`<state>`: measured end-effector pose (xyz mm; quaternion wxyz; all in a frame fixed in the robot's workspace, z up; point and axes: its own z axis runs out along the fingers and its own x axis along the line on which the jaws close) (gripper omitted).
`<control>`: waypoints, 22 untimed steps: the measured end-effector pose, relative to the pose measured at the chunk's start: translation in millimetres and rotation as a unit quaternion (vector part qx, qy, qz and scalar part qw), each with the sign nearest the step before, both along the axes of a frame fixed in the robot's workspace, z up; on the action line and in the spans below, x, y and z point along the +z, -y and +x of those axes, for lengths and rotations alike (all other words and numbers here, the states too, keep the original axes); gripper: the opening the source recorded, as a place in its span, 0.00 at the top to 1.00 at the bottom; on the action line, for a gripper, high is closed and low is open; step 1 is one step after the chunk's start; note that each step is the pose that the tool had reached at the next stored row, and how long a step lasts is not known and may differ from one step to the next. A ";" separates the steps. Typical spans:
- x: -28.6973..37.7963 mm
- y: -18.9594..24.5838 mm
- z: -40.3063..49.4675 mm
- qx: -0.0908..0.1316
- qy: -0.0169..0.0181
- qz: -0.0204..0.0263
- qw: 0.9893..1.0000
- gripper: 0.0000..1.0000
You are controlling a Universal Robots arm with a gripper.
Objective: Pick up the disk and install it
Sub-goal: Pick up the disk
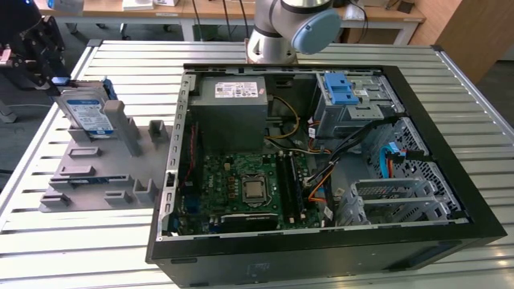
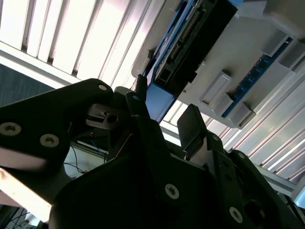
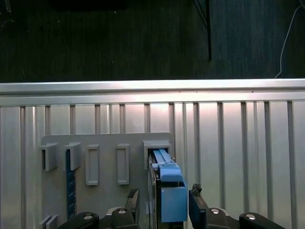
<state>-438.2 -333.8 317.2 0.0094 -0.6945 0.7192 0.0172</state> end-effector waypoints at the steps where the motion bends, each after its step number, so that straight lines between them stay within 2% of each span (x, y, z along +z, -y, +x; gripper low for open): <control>1: -0.7 -0.2 0.0 0.000 0.000 0.000 1.000 0.47; 4: -3.3 -0.8 0.0 0.000 0.000 0.000 1.000 0.47; 8: -7.4 -1.7 0.0 0.000 -0.004 0.000 1.000 0.47; 16: -12.7 -2.9 0.0 0.000 -0.007 0.000 1.000 0.47; 22: -16.2 -3.4 0.1 0.000 -0.014 0.000 1.000 0.47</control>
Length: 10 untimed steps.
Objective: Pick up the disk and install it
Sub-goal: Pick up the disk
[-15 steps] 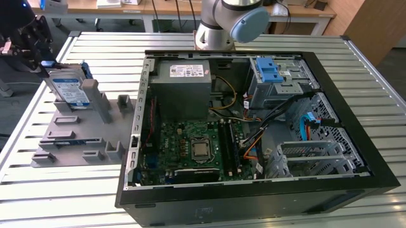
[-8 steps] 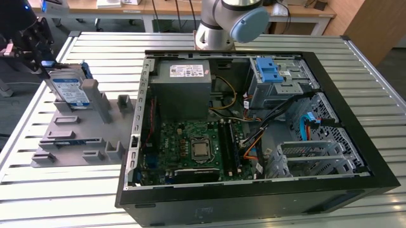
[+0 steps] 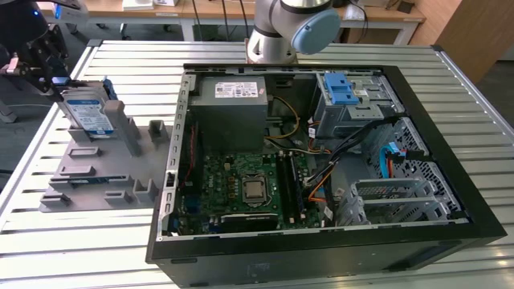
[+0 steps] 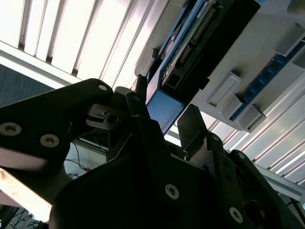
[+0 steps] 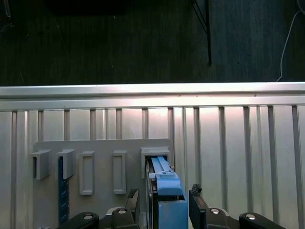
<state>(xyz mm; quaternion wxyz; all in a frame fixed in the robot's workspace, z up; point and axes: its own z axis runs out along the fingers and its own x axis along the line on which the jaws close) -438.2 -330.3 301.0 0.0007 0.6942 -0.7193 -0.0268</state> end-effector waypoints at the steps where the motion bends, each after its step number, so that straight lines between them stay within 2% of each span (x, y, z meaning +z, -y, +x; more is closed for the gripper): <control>1: -0.4 -0.3 0.0 0.000 -0.001 0.000 1.000 0.47; 10: -1.8 -4.3 0.1 0.000 -0.002 0.000 1.000 0.47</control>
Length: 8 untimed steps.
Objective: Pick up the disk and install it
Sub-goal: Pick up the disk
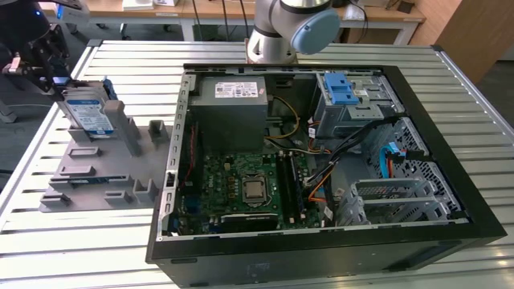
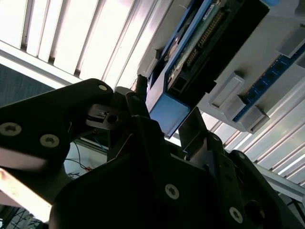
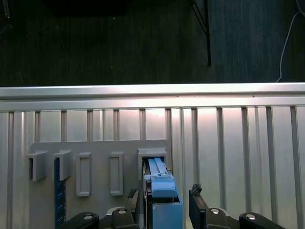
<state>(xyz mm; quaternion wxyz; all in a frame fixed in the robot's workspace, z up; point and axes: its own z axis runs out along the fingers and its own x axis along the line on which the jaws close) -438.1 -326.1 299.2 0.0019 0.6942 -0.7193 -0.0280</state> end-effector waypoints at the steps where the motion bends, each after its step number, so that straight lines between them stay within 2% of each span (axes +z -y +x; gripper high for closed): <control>1: -0.3 -0.5 0.0 0.000 0.000 0.000 1.000 0.47; 8: -3.1 -0.6 0.0 0.001 0.001 -0.001 1.000 0.47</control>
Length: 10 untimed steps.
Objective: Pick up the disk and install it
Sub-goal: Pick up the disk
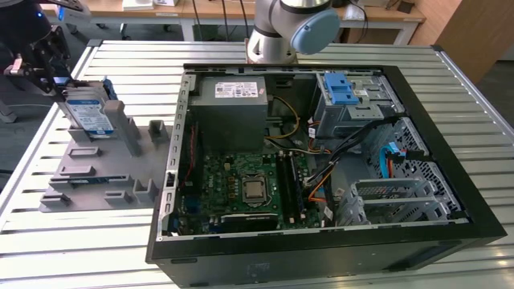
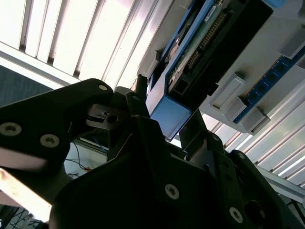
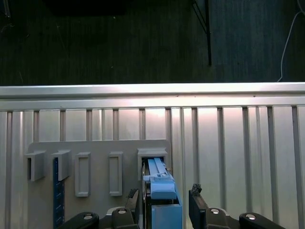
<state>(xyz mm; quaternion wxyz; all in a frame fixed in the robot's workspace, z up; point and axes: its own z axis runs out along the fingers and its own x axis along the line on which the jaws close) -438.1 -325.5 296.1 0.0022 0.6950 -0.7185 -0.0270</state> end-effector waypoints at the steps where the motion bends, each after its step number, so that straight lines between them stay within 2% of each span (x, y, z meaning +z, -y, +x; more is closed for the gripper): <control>1: -0.5 0.0 0.0 0.000 0.000 0.000 1.000 0.47; 10: -5.0 0.0 0.0 0.000 0.000 -0.001 1.000 0.47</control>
